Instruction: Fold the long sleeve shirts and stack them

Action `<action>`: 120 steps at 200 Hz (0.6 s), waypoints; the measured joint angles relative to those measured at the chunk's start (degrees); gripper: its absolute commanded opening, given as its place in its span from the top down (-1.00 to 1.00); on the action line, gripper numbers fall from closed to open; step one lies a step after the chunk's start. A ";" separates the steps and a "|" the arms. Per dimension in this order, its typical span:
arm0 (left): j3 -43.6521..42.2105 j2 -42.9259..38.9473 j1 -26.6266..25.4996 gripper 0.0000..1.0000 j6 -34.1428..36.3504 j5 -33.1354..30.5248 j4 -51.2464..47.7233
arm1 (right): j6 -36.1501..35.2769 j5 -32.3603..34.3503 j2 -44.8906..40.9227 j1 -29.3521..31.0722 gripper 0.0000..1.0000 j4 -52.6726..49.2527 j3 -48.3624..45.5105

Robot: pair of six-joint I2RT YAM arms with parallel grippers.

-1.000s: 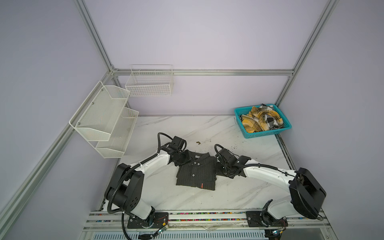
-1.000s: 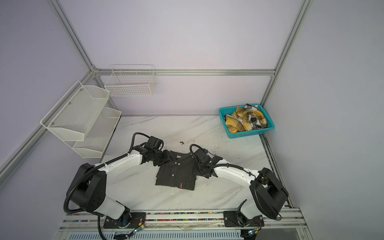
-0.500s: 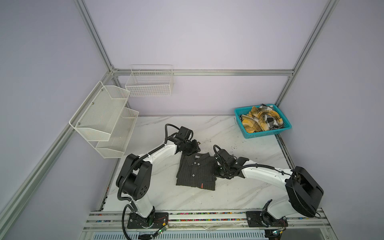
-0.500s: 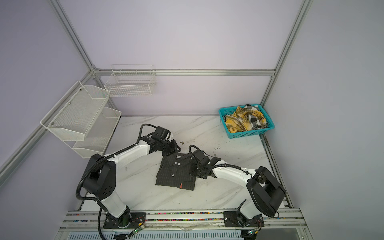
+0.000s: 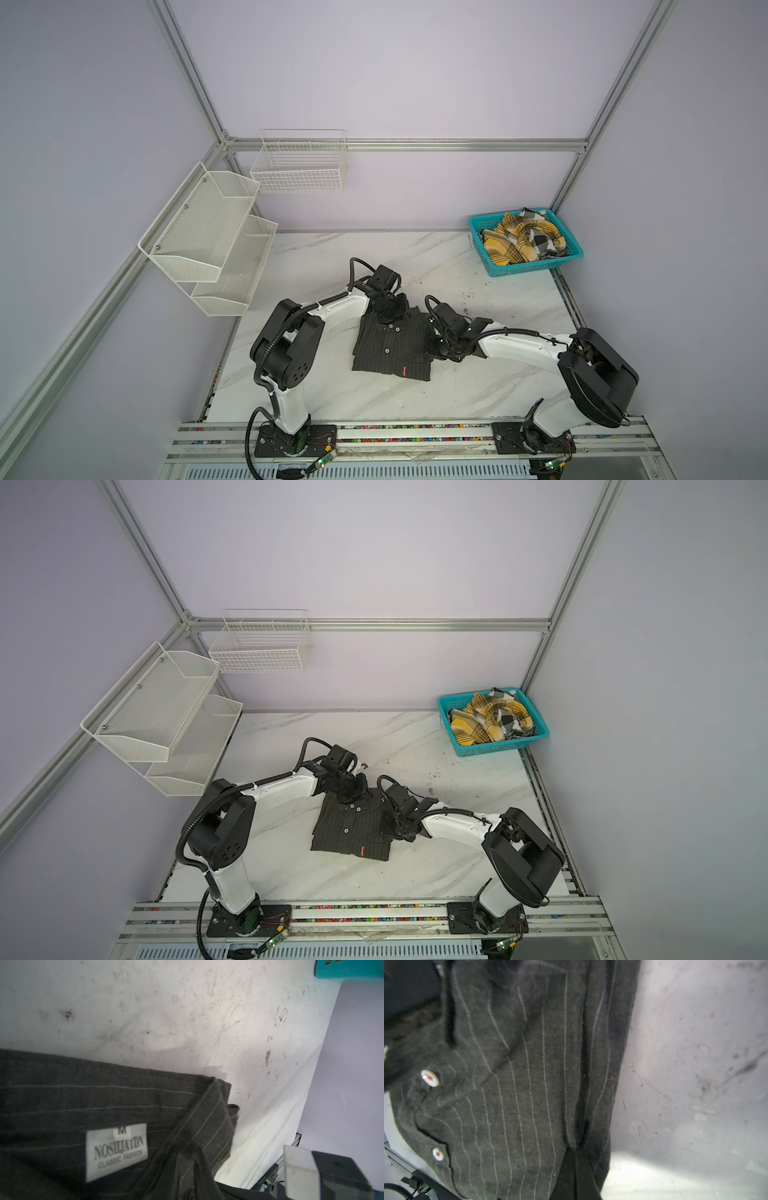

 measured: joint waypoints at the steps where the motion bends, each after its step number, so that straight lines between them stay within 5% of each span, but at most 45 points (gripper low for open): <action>1: -0.09 0.00 0.00 0.68 -0.02 -0.07 0.02 | 0.00 0.09 -0.13 0.00 1.00 -0.07 0.00; 29: -0.33 0.00 -0.13 0.47 -0.52 -0.48 0.46 | 0.92 2.08 -6.91 0.00 1.00 -2.54 -0.39; 56: -0.33 0.00 -1.77 0.49 -0.68 -1.42 1.16 | 2.14 3.26 -12.11 0.00 1.00 -2.58 -3.37; 120: -4.02 2.25 -5.27 0.51 -2.49 -1.68 6.45 | 4.26 4.39 -4.33 -0.31 1.00 -0.57 -7.19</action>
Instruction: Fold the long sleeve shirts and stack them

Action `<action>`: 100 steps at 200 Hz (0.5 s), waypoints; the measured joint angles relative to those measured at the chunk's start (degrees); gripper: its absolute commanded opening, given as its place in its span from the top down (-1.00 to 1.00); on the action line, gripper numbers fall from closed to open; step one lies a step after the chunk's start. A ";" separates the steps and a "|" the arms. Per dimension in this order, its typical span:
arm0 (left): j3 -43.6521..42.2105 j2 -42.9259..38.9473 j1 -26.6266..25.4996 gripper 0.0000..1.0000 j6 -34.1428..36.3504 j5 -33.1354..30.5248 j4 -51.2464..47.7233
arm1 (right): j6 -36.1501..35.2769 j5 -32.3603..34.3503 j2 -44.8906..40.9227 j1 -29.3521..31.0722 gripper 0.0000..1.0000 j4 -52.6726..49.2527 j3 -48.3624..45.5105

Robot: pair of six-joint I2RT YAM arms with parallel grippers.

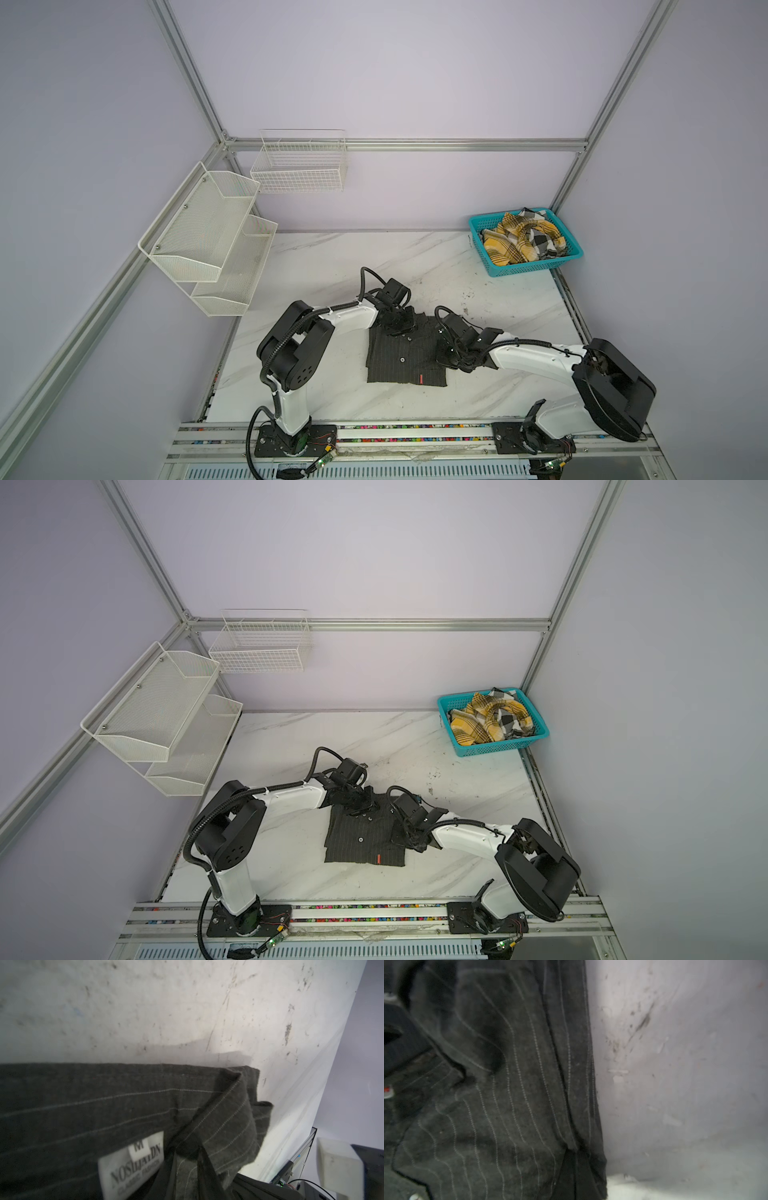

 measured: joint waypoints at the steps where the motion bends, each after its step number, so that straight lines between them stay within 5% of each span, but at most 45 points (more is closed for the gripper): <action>1: 0.00 0.07 0.00 0.50 0.00 0.07 0.07 | 0.02 0.00 0.02 0.00 0.98 -0.02 0.04; 20: 0.00 -0.39 0.02 0.12 -0.61 0.42 1.22 | -0.37 0.98 -0.07 -0.04 0.59 -2.19 1.46; 42: 0.02 -3.69 -0.09 -0.05 -1.09 -1.73 -0.76 | -2.43 3.58 -3.32 -0.09 0.50 -8.61 6.16; 100: 0.87 -20.35 2.89 0.34 -1.29 -7.56 -9.25 | -6.29 3.87 -5.66 1.36 0.57 -9.44 20.20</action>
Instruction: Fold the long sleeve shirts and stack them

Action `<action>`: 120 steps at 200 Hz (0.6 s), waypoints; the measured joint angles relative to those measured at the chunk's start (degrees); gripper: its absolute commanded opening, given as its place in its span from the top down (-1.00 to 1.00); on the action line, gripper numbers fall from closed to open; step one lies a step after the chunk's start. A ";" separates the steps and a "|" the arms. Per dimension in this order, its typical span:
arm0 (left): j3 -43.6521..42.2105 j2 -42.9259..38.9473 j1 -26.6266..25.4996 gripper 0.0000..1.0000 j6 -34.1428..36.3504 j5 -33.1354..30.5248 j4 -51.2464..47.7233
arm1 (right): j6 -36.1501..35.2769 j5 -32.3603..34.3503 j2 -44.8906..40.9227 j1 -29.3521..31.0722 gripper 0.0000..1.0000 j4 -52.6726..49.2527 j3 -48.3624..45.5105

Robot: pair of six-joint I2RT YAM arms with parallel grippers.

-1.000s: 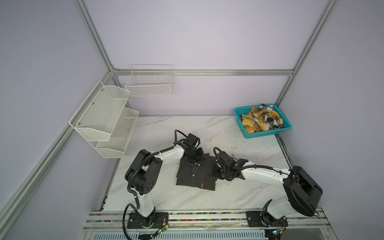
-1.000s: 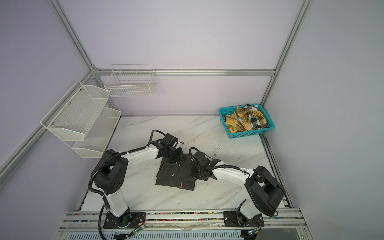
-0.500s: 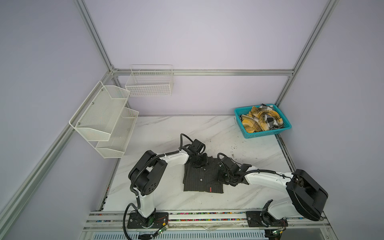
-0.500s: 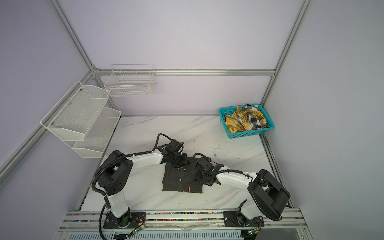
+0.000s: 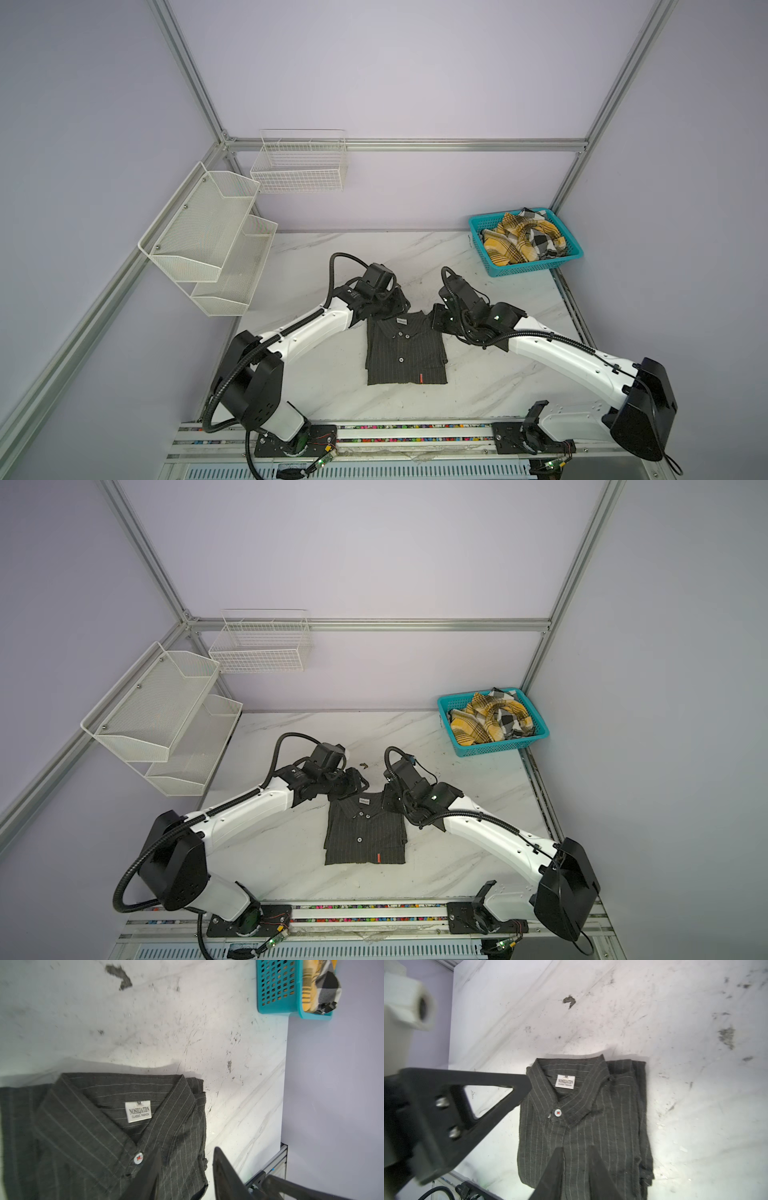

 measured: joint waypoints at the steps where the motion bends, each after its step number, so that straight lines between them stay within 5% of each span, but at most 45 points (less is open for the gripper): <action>1: -0.02 -0.20 0.09 0.34 0.04 -0.02 -0.04 | -0.04 0.00 0.35 0.11 0.57 0.13 0.00; 59: -11.02 0.85 1.49 0.58 -2.78 2.51 2.86 | 0.20 -4.94 14.01 1.29 0.74 9.60 -5.03; 120: -14.27 8.66 2.75 0.69 -3.15 4.61 8.13 | 0.57 -4.94 14.93 1.14 0.84 14.03 -11.96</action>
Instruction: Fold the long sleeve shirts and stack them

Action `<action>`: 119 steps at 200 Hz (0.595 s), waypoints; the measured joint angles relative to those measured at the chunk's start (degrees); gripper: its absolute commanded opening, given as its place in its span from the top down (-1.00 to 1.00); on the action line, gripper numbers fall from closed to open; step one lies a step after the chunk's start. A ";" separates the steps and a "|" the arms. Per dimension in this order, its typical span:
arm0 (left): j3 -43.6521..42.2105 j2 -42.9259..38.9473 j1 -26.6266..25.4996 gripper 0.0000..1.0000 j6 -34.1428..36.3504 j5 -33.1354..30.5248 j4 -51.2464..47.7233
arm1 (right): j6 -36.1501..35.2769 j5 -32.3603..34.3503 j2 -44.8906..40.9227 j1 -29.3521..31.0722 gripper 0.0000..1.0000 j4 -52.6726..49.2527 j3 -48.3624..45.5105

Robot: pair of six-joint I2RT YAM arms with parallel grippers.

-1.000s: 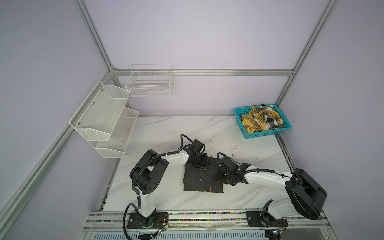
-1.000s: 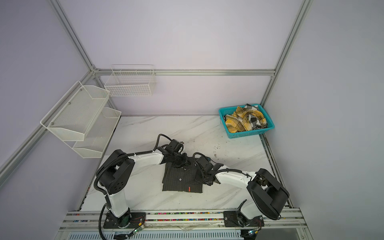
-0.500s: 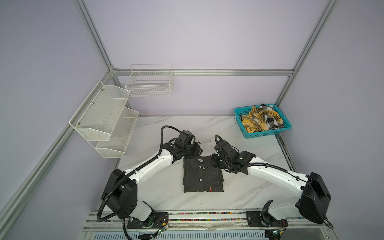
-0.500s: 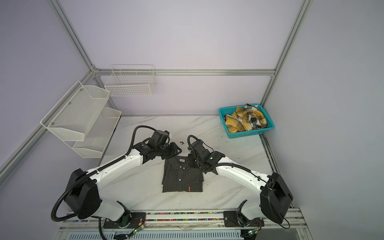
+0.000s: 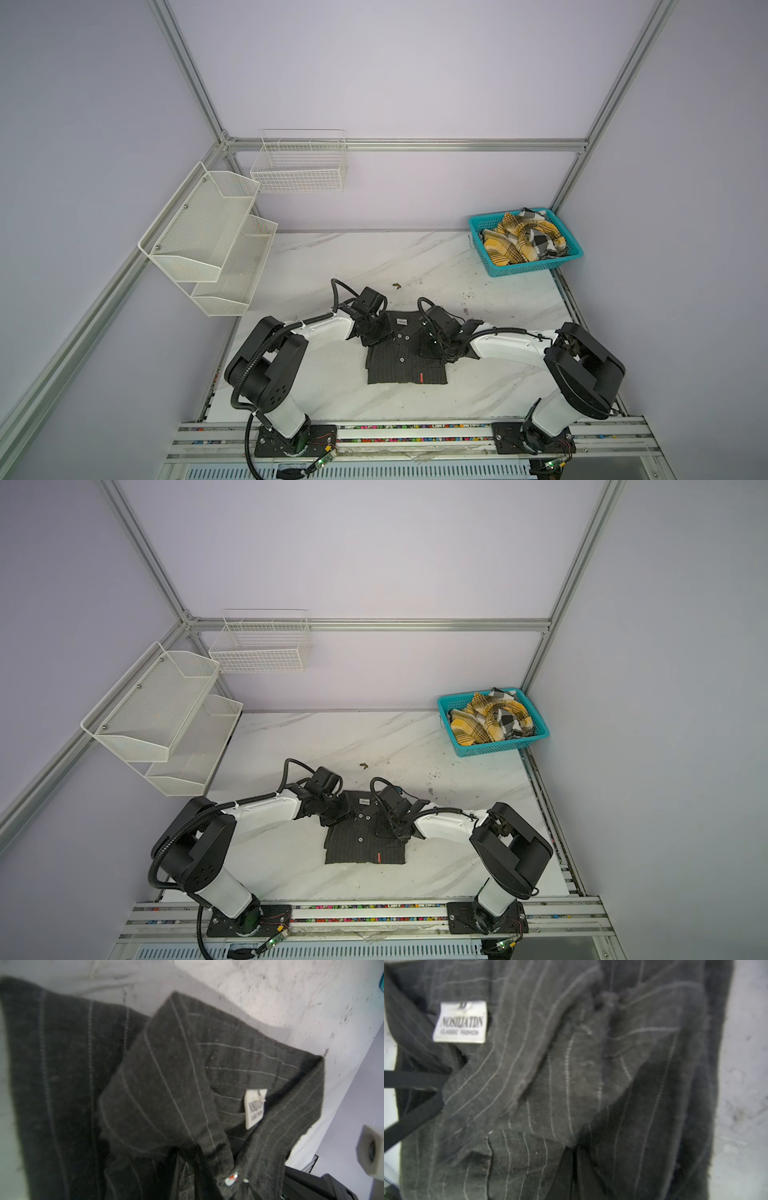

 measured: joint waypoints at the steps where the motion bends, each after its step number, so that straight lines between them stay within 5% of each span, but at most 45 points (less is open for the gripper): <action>1: 0.00 0.04 0.02 0.68 0.00 0.02 0.04 | -0.02 0.00 0.00 0.00 0.84 -0.04 0.04; 35: 0.02 -2.21 0.17 0.15 0.44 0.02 -0.48 | -0.33 1.29 -2.97 0.09 0.57 -4.76 2.54; 65: 0.61 -12.13 0.37 -0.32 1.55 -3.85 -7.52 | -1.49 2.78 -10.80 0.13 0.50 -9.94 6.91; 119: 2.34 -35.39 8.04 -0.48 4.09 -11.93 -19.19 | -2.32 2.82 -17.73 0.13 0.42 -14.40 9.31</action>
